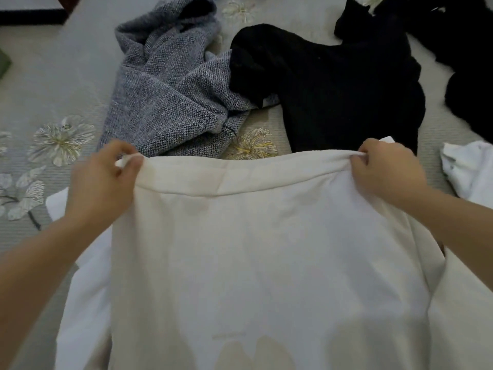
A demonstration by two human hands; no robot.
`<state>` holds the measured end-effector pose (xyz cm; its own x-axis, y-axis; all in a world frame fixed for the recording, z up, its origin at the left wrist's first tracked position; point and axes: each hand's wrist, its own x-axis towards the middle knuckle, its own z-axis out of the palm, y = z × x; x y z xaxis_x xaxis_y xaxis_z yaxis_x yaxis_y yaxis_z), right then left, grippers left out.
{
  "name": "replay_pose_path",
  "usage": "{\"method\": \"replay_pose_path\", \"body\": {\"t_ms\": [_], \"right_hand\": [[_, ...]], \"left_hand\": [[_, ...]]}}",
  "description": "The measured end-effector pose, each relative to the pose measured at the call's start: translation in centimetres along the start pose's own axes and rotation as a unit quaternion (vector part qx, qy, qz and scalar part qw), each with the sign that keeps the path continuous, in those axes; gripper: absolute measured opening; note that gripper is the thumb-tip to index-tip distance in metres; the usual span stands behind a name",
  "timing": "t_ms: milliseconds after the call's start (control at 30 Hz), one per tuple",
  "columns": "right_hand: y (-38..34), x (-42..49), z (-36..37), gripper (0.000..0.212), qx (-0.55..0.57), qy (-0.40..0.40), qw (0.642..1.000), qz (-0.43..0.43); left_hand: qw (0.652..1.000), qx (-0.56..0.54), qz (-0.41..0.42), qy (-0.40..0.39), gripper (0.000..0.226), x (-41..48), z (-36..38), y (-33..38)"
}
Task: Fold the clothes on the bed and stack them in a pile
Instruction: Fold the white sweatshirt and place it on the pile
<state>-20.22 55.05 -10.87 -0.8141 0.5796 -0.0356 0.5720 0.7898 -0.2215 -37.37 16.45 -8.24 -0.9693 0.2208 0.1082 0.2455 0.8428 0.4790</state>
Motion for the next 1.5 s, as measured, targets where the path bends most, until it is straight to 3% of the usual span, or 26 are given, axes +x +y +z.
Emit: {"method": "replay_pose_path", "body": {"t_ms": [133, 200, 300, 367, 433, 533, 600, 633, 733, 867, 933, 1133, 1267, 1333, 1400, 1500], "right_hand": [[1.2, 1.2, -1.4, 0.016, 0.158, 0.150, 0.971, 0.094], [1.8, 1.8, -1.3, 0.023, 0.193, 0.134, 0.961, 0.147], [2.4, 1.1, -0.1, 0.045, 0.201, 0.006, 0.968, 0.151], [2.7, 0.1, 0.2, 0.049, 0.245, 0.015, 0.959, 0.141], [3.6, -0.2, 0.2, 0.047, 0.263, 0.080, 0.945, 0.179], [5.0, -0.1, -0.3, 0.034, 0.296, 0.089, 0.905, 0.294], [5.3, 0.0, -0.4, 0.015, 0.338, 0.054, 0.889, 0.303], [5.4, 0.2, -0.5, 0.017, 0.353, 0.045, 0.883, 0.306], [5.7, 0.8, -1.0, 0.016, 0.396, 0.038, 0.858, 0.325], [6.5, 1.2, -1.5, 0.009, 0.452, 0.032, 0.822, 0.344], [6.9, 1.2, -1.6, 0.007, 0.461, 0.031, 0.815, 0.349], [5.8, 0.4, 0.4, 0.030, 0.462, 0.023, 0.821, 0.334], [6.1, 0.9, 0.7, 0.032, 0.466, 0.109, 0.815, 0.328], [6.7, 1.3, 0.5, 0.037, 0.460, 0.122, 0.816, 0.328], [6.7, 1.0, 0.3, 0.054, 0.414, 0.074, 0.856, 0.302], [5.1, -1.5, 0.7, 0.077, 0.321, -0.013, 0.937, 0.135]], "left_hand": [[0.975, -0.194, -0.045, 0.094, 0.006, 1.2, 0.0, 1.9], [0.978, -0.198, -0.043, 0.048, 0.007, 1.4, 1.4, 2.8], [0.994, -0.093, -0.031, -0.045, 0.024, 0.4, 3.6, 3.2], [0.995, -0.092, -0.024, -0.008, 0.031, -0.4, 4.0, 3.2], [0.992, -0.093, -0.042, 0.071, 0.035, -0.6, 3.7, 2.8], [0.964, -0.121, -0.199, 0.132, 0.046, -0.1, 3.1, 1.5], [0.944, -0.162, -0.268, 0.099, 0.050, 0.4, 2.8, 1.2], [0.936, -0.195, -0.281, 0.083, 0.048, 0.6, 2.6, 1.4], [0.936, -0.213, -0.276, 0.056, 0.029, 1.1, 2.2, 1.7], [0.932, -0.237, -0.275, -0.002, 0.050, 0.9, 1.7, 2.1], [0.930, -0.251, -0.265, -0.034, 0.039, 0.6, 1.3, 2.5], [0.921, -0.287, -0.259, -0.049, 0.008, 0.2, 1.2, 3.7], [0.869, -0.405, -0.267, 0.095, 0.016, 0.9, 0.8, 4.3], [0.848, -0.436, -0.275, 0.123, 0.009, 1.0, 0.9, 4.1], [0.866, -0.423, -0.253, 0.083, 0.022, 0.6, 1.7, 3.9], [0.964, -0.238, -0.112, -0.034, 0.060, -1.4, 3.2, 4.6]]}}
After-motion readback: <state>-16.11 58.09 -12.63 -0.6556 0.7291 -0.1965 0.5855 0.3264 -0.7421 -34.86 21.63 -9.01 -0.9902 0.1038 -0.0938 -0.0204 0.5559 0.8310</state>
